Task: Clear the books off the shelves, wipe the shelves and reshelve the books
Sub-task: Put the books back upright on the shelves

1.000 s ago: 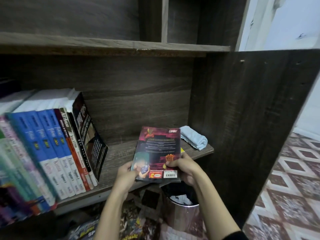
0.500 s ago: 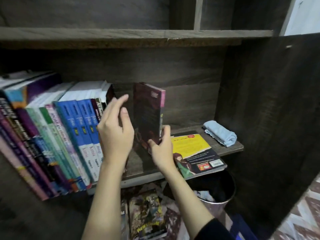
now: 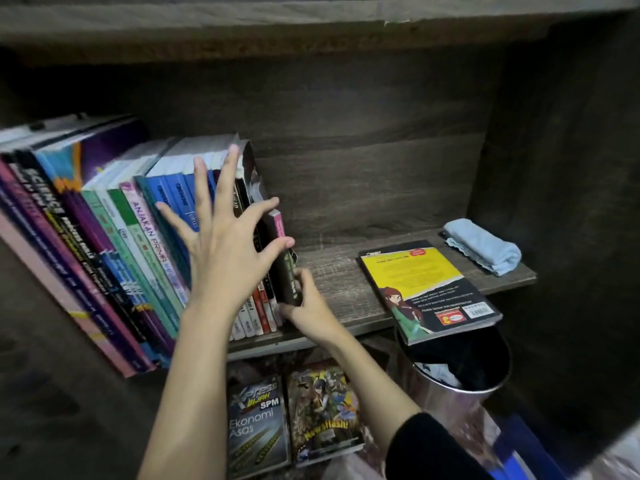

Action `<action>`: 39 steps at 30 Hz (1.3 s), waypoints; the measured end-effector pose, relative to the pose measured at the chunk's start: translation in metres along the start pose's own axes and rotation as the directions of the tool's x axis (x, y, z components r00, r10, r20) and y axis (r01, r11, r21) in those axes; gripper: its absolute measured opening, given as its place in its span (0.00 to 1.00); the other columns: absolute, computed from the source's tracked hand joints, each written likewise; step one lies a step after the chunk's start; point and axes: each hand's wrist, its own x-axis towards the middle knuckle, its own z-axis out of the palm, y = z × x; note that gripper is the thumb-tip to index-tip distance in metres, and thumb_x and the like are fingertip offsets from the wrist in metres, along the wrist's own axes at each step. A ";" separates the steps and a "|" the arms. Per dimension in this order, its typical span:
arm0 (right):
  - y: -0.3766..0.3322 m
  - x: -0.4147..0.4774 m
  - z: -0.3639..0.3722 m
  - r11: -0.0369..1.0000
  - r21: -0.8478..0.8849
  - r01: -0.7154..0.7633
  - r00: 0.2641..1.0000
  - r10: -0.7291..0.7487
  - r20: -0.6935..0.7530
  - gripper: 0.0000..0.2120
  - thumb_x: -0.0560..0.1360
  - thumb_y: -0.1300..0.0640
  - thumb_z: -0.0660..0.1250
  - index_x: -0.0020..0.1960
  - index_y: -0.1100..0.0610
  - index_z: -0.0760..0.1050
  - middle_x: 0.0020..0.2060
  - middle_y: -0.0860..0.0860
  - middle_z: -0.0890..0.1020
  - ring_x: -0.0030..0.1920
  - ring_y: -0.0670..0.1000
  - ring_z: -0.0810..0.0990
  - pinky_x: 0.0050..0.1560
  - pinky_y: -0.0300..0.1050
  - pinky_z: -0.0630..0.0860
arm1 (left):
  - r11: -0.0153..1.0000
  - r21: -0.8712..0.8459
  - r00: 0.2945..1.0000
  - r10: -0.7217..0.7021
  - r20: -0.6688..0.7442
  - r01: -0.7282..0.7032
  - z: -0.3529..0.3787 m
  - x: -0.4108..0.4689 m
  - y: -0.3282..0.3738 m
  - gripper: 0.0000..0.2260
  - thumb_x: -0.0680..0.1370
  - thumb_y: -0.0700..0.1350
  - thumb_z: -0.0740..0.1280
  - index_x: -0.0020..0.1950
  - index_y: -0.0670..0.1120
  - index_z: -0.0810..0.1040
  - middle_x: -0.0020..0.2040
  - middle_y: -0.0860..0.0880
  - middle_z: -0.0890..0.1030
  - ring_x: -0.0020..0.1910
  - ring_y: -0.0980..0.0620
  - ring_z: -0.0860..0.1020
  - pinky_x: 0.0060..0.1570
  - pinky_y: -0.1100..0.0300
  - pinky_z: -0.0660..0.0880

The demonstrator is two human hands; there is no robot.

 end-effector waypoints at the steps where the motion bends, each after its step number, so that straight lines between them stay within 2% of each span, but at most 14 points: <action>1: 0.001 0.003 -0.005 0.999 0.004 -0.047 0.995 0.046 0.090 0.27 0.70 0.73 0.66 0.60 0.51 0.60 0.53 0.53 0.77 0.43 0.42 0.75 0.41 0.33 0.71 | 1.000 -0.002 1.000 -0.004 0.001 0.004 0.001 0.000 -0.001 0.21 0.69 0.59 0.72 0.62 0.59 0.77 0.77 0.55 0.38 0.74 0.49 0.33 0.64 0.32 0.33; 3: 0.001 0.005 -0.014 0.994 0.003 -0.111 0.972 0.108 0.208 0.35 0.67 0.74 0.68 0.63 0.47 0.60 0.63 0.62 0.73 0.51 0.50 0.75 0.42 0.38 0.74 | 1.000 -0.007 1.000 -0.004 -0.003 0.004 0.001 -0.001 -0.003 0.22 0.70 0.57 0.72 0.63 0.59 0.76 0.76 0.56 0.36 0.74 0.50 0.32 0.64 0.35 0.31; 5: 0.001 0.008 -0.021 0.988 0.044 -0.146 0.964 0.132 0.233 0.36 0.67 0.75 0.69 0.63 0.44 0.62 0.67 0.61 0.70 0.62 0.54 0.73 0.47 0.38 0.75 | 1.000 -0.006 1.000 -0.004 -0.019 0.004 0.003 -0.001 -0.005 0.22 0.70 0.55 0.72 0.64 0.58 0.75 0.74 0.56 0.34 0.73 0.52 0.31 0.64 0.36 0.31; 7: -0.001 0.010 -0.025 0.987 0.048 -0.152 0.965 0.138 0.222 0.37 0.68 0.75 0.70 0.64 0.43 0.63 0.71 0.59 0.66 0.67 0.55 0.69 0.52 0.37 0.74 | 1.000 -0.001 0.999 -0.014 -0.046 0.014 0.006 -0.001 -0.007 0.22 0.71 0.53 0.72 0.64 0.56 0.75 0.74 0.56 0.34 0.73 0.53 0.33 0.65 0.36 0.32; 11: -0.001 0.019 -0.023 0.990 0.015 -0.143 0.970 0.137 0.203 0.41 0.70 0.75 0.68 0.76 0.51 0.58 0.73 0.54 0.64 0.70 0.53 0.66 0.59 0.35 0.67 | 1.000 -0.007 0.995 -0.011 -0.100 0.010 0.013 -0.001 -0.010 0.21 0.71 0.50 0.73 0.64 0.54 0.76 0.75 0.54 0.37 0.75 0.48 0.38 0.66 0.36 0.34; 14: -0.001 0.025 -0.022 0.987 -0.044 -0.153 0.969 0.159 0.191 0.42 0.70 0.74 0.67 0.77 0.49 0.56 0.70 0.48 0.67 0.67 0.48 0.68 0.57 0.32 0.69 | 1.000 -0.002 0.991 -0.003 -0.135 0.003 0.018 0.001 -0.011 0.21 0.70 0.50 0.74 0.62 0.55 0.77 0.76 0.52 0.40 0.76 0.44 0.41 0.66 0.36 0.34; 18: -0.002 0.033 -0.020 0.985 -0.086 -0.151 0.970 0.165 0.181 0.42 0.71 0.72 0.66 0.76 0.46 0.55 0.73 0.49 0.65 0.67 0.47 0.66 0.59 0.35 0.64 | 1.000 0.013 0.984 -0.003 -0.179 0.005 0.026 0.003 -0.012 0.19 0.70 0.49 0.74 0.61 0.55 0.78 0.77 0.49 0.44 0.76 0.42 0.43 0.65 0.35 0.35; 22: 0.001 0.041 -0.019 0.984 -0.081 -0.156 0.969 0.169 0.180 0.41 0.70 0.73 0.65 0.77 0.49 0.55 0.68 0.54 0.72 0.56 0.47 0.73 0.48 0.33 0.71 | 1.000 0.003 0.972 -0.025 -0.232 0.027 0.031 0.004 -0.010 0.17 0.70 0.47 0.74 0.58 0.55 0.79 0.78 0.46 0.48 0.75 0.41 0.44 0.66 0.35 0.36; 24: 0.004 0.045 -0.016 0.982 -0.073 -0.173 0.971 0.183 0.157 0.41 0.70 0.74 0.64 0.77 0.52 0.54 0.66 0.56 0.74 0.54 0.48 0.74 0.48 0.34 0.72 | 0.999 0.009 0.966 -0.034 -0.255 0.037 0.033 0.004 -0.010 0.16 0.70 0.47 0.74 0.57 0.54 0.79 0.78 0.46 0.49 0.75 0.41 0.45 0.66 0.35 0.37; 27: 0.005 0.051 -0.013 0.977 -0.120 -0.178 0.973 0.193 0.124 0.42 0.69 0.74 0.63 0.78 0.52 0.53 0.68 0.53 0.71 0.62 0.49 0.72 0.60 0.39 0.70 | 0.999 0.011 0.958 -0.048 -0.283 0.053 0.036 0.003 -0.009 0.15 0.71 0.46 0.74 0.56 0.54 0.79 0.78 0.44 0.51 0.75 0.39 0.46 0.67 0.35 0.38; 31: 0.009 0.057 -0.009 0.977 -0.152 -0.151 0.977 0.171 0.126 0.43 0.68 0.76 0.63 0.78 0.57 0.51 0.75 0.49 0.59 0.72 0.46 0.61 0.72 0.41 0.60 | 0.996 0.014 0.948 -0.075 -0.310 0.083 0.042 0.002 -0.007 0.15 0.70 0.44 0.74 0.56 0.53 0.79 0.77 0.42 0.52 0.75 0.38 0.48 0.67 0.35 0.40; 34: 0.014 0.061 -0.006 0.982 -0.130 -0.137 0.982 0.152 0.114 0.45 0.66 0.76 0.65 0.78 0.58 0.51 0.76 0.49 0.57 0.75 0.49 0.59 0.74 0.49 0.61 | 0.992 -0.004 0.938 -0.118 -0.326 0.124 0.046 0.000 -0.005 0.16 0.70 0.43 0.74 0.56 0.53 0.79 0.77 0.42 0.53 0.75 0.38 0.49 0.68 0.34 0.42; 39: 0.023 0.062 -0.005 0.985 -0.092 -0.147 0.984 0.155 0.089 0.47 0.65 0.76 0.65 0.78 0.56 0.51 0.74 0.50 0.62 0.74 0.51 0.62 0.73 0.50 0.63 | 0.991 -0.013 0.938 -0.128 -0.321 0.131 0.048 -0.002 -0.003 0.16 0.71 0.43 0.73 0.57 0.52 0.79 0.77 0.42 0.52 0.75 0.38 0.48 0.68 0.34 0.43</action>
